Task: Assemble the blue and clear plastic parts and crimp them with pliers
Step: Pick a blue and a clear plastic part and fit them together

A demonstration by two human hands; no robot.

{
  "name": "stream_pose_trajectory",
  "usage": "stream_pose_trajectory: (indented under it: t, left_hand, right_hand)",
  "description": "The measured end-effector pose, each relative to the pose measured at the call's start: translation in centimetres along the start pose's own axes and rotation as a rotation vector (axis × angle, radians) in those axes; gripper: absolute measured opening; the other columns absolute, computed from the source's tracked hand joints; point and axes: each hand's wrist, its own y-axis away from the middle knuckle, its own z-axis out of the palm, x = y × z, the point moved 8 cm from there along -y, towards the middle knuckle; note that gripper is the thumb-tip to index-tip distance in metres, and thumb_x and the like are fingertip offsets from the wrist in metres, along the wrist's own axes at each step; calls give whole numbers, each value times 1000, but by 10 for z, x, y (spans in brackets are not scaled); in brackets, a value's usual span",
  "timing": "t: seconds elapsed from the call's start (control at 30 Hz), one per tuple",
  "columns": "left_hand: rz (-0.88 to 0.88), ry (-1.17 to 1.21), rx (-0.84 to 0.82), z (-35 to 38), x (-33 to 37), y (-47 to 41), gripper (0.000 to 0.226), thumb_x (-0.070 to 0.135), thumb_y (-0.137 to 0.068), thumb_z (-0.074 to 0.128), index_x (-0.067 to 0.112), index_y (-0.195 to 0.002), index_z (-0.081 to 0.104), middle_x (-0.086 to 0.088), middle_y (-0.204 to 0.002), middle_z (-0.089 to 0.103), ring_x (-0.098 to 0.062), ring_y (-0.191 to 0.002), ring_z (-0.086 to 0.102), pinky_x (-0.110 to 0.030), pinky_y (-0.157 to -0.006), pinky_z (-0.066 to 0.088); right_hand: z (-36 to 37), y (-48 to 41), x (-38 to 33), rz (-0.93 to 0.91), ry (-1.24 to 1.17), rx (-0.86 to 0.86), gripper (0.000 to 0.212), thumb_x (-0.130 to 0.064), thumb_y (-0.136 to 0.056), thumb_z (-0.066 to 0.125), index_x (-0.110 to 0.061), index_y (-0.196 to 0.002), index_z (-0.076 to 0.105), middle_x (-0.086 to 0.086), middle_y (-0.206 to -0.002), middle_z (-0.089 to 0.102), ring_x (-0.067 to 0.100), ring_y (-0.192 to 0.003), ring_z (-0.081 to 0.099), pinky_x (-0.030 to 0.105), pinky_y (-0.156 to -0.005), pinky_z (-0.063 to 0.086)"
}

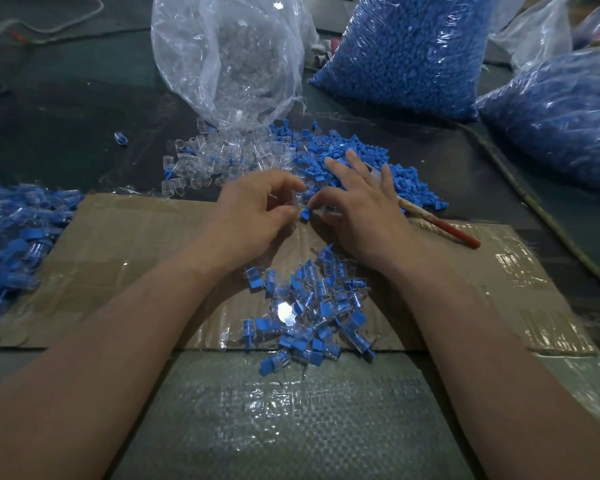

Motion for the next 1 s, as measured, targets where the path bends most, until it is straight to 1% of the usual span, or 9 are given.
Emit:
stream_pose_trajectory:
  t: [0.17, 0.3, 0.43, 0.57, 0.67, 0.73, 0.8, 0.9, 1.0]
  left_hand:
    - [41, 42, -78, 7, 5, 2, 24, 5, -85, 62, 19, -104, 64, 12, -86, 61, 6, -76, 59, -2, -71, 45]
    - [50, 43, -111, 9, 6, 2, 26, 5, -84, 63, 22, -103, 63, 9, -92, 64, 6, -82, 61, -3, -73, 45]
    - [35, 34, -99, 9, 5, 2, 22, 5, -82, 65, 20, -98, 64, 6, -93, 66, 1, -83, 63, -8, -76, 48]
    - [6, 74, -11, 0, 5, 2, 27, 5, -78, 70, 28, -85, 59, 10, -85, 63, -3, -77, 65, -13, -73, 52]
    - [-32, 131, 21, -5, 3, 2, 32, 4, -75, 71, 29, -91, 59, 10, -82, 62, -1, -71, 64, -12, -70, 53]
    - [-37, 159, 11, -6, 5, 3, 30, 4, -75, 71, 28, -87, 61, 9, -81, 63, 1, -67, 63, -9, -66, 52]
    - [-40, 199, -2, -5, 7, 4, 27, 3, -74, 71, 27, -80, 61, 7, -78, 63, 4, -64, 61, -7, -61, 49]
    - [-55, 258, 0, -7, 7, 4, 25, 1, -73, 71, 24, -77, 61, 6, -78, 64, 3, -64, 61, -9, -65, 51]
    - [-62, 293, 5, -7, 7, 5, 26, -1, -71, 72, 22, -76, 61, 4, -76, 64, 2, -64, 61, -11, -66, 52]
  right_hand:
    - [-3, 2, -5, -55, -81, -1, 16, -26, -89, 56, -25, -105, 61, 1, -152, 25, 17, -143, 4, 45, -111, -9]
    - [-5, 3, -8, -93, -109, -4, 33, -24, -88, 58, -21, -121, 57, -3, -147, 35, 14, -141, 12, 42, -112, -6]
    - [-9, 5, -14, -153, -119, -1, 21, -23, -88, 58, -19, -107, 67, -6, -133, 53, 16, -137, 27, 44, -111, -5]
    - [-16, 5, -10, -128, -144, 60, 15, -24, -85, 63, -17, -98, 67, -2, -123, 60, 14, -125, 43, 32, -110, -6]
    - [-31, 8, -1, -48, -260, 194, 10, -22, -81, 67, -15, -89, 66, -11, -88, 62, 1, -84, 52, 30, -107, 19]
    - [-37, 13, 7, 31, -375, 264, 9, -20, -79, 70, -19, -83, 62, -20, -74, 51, -3, -72, 47, 22, -84, 41]
    - [-40, 17, 9, 57, -465, 287, 12, -16, -80, 69, -19, -87, 60, -19, -74, 50, -2, -72, 50, 14, -69, 43]
    - [-46, 19, 6, 16, -508, 317, 29, -7, -85, 62, -14, -113, 63, -21, -86, 52, -5, -77, 50, 5, -76, 40]
    - [-42, 19, 3, 36, -592, 299, 22, -6, -86, 60, -12, -107, 66, -15, -87, 57, -2, -83, 55, 7, -79, 44]
